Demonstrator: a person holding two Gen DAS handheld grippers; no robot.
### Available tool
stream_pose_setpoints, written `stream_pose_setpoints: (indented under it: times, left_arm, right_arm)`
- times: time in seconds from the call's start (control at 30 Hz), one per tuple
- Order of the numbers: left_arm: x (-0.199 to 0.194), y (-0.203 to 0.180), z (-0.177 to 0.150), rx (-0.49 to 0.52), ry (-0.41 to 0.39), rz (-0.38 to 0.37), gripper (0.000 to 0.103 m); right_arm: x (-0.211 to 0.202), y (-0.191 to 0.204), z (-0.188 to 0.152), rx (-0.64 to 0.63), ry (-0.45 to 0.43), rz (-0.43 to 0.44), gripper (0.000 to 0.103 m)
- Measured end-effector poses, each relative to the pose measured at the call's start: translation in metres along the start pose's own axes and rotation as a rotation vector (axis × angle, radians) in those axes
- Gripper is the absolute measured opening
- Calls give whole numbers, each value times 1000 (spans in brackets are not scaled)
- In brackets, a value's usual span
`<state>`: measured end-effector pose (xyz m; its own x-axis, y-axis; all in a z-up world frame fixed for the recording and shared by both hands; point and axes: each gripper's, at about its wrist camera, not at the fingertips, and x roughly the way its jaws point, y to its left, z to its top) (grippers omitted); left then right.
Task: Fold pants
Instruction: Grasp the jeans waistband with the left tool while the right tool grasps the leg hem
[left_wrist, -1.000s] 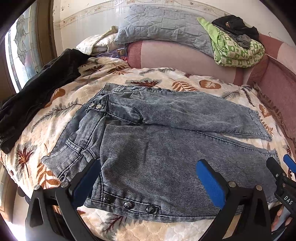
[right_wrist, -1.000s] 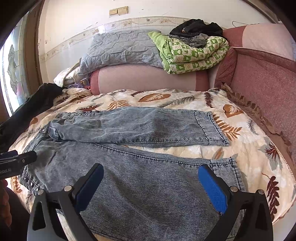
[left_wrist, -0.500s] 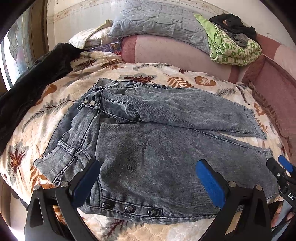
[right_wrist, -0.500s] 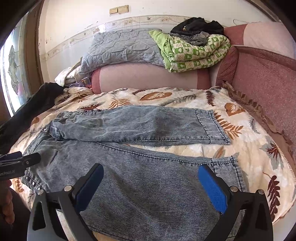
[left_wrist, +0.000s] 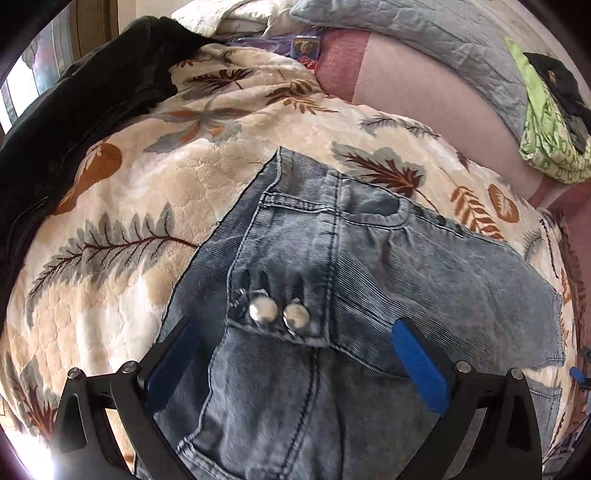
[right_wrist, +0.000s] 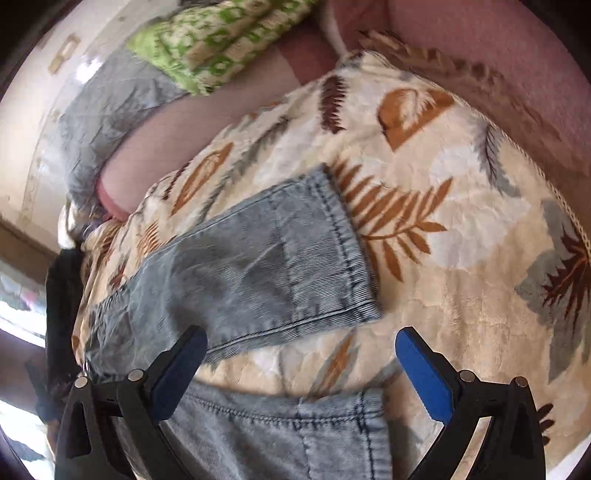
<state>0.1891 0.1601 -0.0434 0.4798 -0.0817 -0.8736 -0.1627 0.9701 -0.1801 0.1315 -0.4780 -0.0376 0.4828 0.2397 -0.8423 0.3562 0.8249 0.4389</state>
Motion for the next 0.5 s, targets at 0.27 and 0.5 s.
stream_pose_setpoints:
  times: [0.27,0.5]
  left_arm:
    - [31,14,5,-25,73,-59,103]
    - [25,29,19,-82,67,-155,85]
  right_arm:
    - [39,-3,15,28,75,-62,77]
    - [49,8,20,-60,113,-192,42]
